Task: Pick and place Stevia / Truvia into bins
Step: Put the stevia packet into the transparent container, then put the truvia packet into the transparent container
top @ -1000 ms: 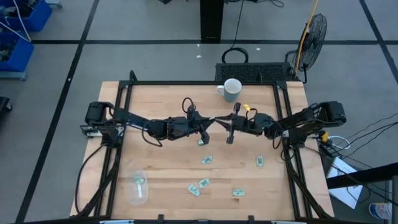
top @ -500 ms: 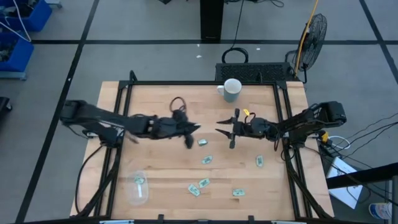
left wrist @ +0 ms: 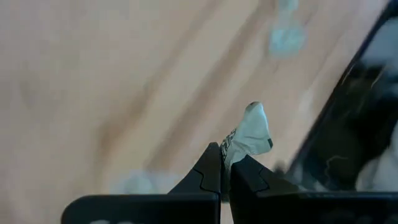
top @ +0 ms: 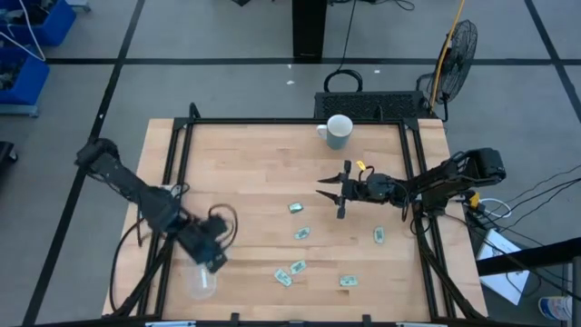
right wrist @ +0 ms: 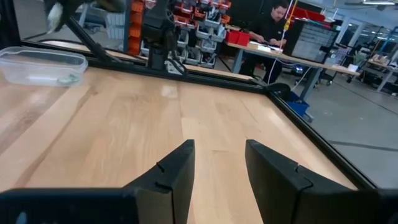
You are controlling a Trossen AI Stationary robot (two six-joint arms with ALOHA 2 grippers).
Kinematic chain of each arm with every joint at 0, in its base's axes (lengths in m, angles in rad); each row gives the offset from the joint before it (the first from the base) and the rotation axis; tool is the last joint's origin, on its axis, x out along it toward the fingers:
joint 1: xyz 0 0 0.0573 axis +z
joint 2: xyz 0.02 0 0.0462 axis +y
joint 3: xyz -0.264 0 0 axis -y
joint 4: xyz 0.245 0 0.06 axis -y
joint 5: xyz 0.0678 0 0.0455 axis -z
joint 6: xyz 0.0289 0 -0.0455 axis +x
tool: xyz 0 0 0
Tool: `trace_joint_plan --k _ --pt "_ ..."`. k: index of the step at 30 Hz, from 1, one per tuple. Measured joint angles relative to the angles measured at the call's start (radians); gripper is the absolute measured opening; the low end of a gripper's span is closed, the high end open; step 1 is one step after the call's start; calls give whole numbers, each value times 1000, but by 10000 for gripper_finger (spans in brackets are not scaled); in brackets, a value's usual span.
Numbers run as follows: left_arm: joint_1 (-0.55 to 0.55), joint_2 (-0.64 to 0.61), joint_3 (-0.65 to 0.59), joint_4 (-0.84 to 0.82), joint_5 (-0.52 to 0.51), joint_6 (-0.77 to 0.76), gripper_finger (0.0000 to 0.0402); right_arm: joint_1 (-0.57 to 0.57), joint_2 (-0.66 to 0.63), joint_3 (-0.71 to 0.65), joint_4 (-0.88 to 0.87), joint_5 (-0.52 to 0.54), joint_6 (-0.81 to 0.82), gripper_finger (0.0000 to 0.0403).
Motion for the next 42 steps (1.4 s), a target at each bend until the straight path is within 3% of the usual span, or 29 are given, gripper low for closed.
trace_joint_plan --k 7,13,23,32,42 --pt "-161 131 -1 0 100 -343 7 0 0 0 16 0 0 135" --pt "-223 263 0 0 327 -505 16 0 0 0 23 0 0 133" --pt "-213 346 0 -1 283 -395 10 0 0 0 31 0 0 131" --pt "-177 346 0 2 288 -333 82 0 0 0 33 0 0 130" --pt "-139 327 0 -25 326 -305 92 0 0 0 32 -4 -1 130"
